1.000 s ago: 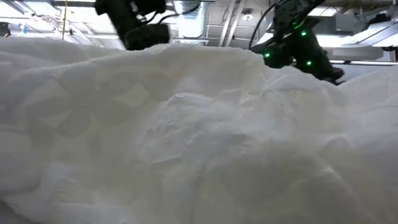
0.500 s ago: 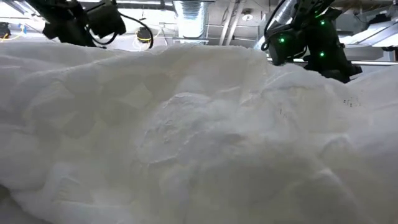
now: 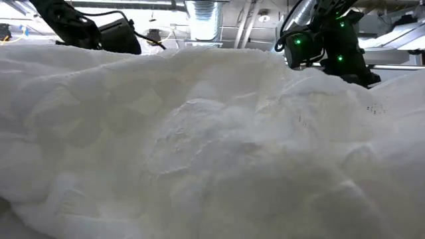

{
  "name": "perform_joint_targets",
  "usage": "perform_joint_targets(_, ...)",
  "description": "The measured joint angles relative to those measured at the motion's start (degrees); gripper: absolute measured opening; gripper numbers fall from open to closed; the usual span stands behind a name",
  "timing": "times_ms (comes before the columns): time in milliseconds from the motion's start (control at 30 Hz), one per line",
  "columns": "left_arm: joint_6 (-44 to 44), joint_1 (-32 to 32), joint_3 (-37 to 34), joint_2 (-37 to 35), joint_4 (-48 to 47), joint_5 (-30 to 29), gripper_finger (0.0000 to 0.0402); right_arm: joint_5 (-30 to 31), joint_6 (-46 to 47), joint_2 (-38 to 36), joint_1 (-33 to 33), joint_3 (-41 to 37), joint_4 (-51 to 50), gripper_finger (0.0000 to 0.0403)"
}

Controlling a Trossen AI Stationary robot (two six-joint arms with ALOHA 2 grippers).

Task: Fold Laundry from Bin
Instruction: Fold the white dress

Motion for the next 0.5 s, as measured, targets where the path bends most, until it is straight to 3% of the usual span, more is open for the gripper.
perform_joint_targets(133, -2.6, 0.2, 0.0, 3.9, 1.3, 2.6, 0.0258, -0.1, 0.0, 0.0, 0.1, 0.0, -0.1, 0.0022)
perform_joint_targets(233, -4.3, 0.5, 0.1, 6.3, 1.9, 5.3, 0.0243, -0.1, -0.1, 0.0, 0.6, 0.0, -0.2, 0.0022)
perform_joint_targets(367, -5.5, 1.0, 0.2, 7.1, 3.3, 7.1, 0.0186, -0.1, -0.1, 0.0, 1.5, 0.0, -0.2, 0.0022)
perform_joint_targets(500, -5.0, 1.0, 1.8, 6.6, 3.3, 8.2, 0.0098, -0.1, 0.0, 0.0, 2.1, 0.0, -0.2, 0.0022)
